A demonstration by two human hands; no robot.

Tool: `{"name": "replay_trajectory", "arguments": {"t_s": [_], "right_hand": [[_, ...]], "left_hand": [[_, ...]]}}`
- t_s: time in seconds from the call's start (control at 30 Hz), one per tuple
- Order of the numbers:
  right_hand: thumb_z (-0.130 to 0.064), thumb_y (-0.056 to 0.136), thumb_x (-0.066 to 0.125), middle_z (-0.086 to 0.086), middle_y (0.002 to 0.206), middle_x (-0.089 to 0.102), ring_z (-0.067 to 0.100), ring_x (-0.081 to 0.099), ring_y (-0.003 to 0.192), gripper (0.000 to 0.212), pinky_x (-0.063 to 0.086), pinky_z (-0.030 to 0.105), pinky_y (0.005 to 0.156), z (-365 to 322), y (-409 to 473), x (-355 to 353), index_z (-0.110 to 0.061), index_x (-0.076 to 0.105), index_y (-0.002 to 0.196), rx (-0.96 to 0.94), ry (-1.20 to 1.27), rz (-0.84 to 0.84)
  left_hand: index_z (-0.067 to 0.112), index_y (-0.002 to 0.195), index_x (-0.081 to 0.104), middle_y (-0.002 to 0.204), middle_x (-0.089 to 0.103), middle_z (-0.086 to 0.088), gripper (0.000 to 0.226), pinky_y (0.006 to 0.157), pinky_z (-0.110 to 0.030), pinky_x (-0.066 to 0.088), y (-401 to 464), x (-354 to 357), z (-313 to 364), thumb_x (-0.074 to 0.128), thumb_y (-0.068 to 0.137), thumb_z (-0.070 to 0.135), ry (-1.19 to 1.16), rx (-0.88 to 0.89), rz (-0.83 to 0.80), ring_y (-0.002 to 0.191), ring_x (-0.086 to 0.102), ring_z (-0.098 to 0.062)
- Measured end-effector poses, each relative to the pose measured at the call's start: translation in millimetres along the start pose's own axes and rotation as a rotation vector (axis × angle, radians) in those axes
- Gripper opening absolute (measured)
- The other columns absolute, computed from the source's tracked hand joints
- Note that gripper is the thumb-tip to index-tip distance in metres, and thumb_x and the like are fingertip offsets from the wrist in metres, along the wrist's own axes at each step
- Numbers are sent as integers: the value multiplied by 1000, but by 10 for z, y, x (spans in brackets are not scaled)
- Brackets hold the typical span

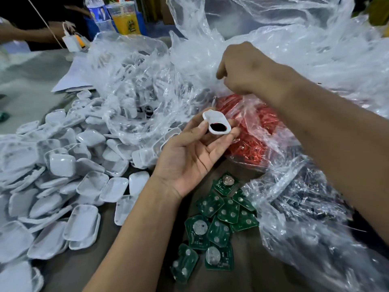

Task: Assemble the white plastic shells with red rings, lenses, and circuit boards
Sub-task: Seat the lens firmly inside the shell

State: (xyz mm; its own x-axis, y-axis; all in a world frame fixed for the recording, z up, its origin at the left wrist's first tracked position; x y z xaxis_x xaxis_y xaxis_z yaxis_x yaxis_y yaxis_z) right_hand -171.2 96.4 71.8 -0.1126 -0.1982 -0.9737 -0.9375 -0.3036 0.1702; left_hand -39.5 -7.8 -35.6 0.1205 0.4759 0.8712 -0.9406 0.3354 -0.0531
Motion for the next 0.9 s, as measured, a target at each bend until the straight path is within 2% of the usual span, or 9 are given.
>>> {"name": "replay_trajectory", "arguments": {"t_s": [0.17,0.33,0.47,0.63,0.7,0.77,0.83,0.9], "right_hand": [[-6,81,80,18,108,73,37,69,97,26,60,44,91,11,121,83,-9,78,107,-23,-57,-39],[-3,84,74,17,108,72,36,69,97,21,60,43,90,87,83,65,-9,78,104,0,-9,68],[-16,90,77,15,103,74,36,70,94,11,59,40,86,178,-16,40,-13,80,100,38,42,178],[-14,97,63,20,106,73,42,68,99,17,57,41,84,253,-73,-64,-9,77,105,88,-12,341],[-16,97,59,17,104,75,36,70,98,21,57,39,85,261,-116,-127,-12,79,103,106,76,415],[-17,94,56,11,99,77,28,72,94,24,57,31,81,277,-190,-179,-14,79,99,145,230,469],[-14,90,57,6,93,76,20,72,87,21,52,25,71,322,-274,-185,-15,78,93,215,443,468],[-7,89,58,8,86,75,18,70,70,18,48,24,56,348,-390,-147,-10,76,86,267,695,421]], "left_hand": [[6,141,48,116,69,-32,71,83,-39,63,16,-14,-1,72,75,2,1,8,6,102,73,-44],[4,133,54,119,67,-33,57,84,-39,63,8,-11,-9,70,78,1,-1,0,-9,103,72,-44],[5,116,63,119,67,-35,37,85,-40,63,1,0,-13,67,80,-1,-3,1,-21,103,71,-46],[6,122,60,119,67,-35,40,86,-41,63,4,-12,-21,63,84,-2,-2,-6,-41,104,71,-46],[6,115,65,120,66,-36,33,84,-41,63,5,-13,-21,64,83,-2,-4,-10,-38,104,71,-48],[6,116,64,120,66,-36,35,83,-41,63,8,-23,-20,65,82,-2,5,-11,-38,104,71,-48],[7,119,61,119,67,-36,38,83,-40,63,9,-21,-18,65,82,-1,7,-12,-42,104,71,-48],[7,119,61,118,67,-36,39,83,-40,63,5,-16,-20,65,82,-1,-2,-14,-42,104,71,-48]]}}
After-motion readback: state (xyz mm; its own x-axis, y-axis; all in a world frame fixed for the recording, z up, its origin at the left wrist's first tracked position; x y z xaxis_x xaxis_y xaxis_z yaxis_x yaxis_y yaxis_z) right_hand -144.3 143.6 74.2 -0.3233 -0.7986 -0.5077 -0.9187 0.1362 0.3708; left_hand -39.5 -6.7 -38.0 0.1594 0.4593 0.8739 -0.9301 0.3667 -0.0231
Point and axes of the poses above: each hand's wrist, its own y-axis towards the middle knuckle, its own x-axis out of the palm, z = x × y, the point moved 4 cm from there along y, towards the middle knuckle
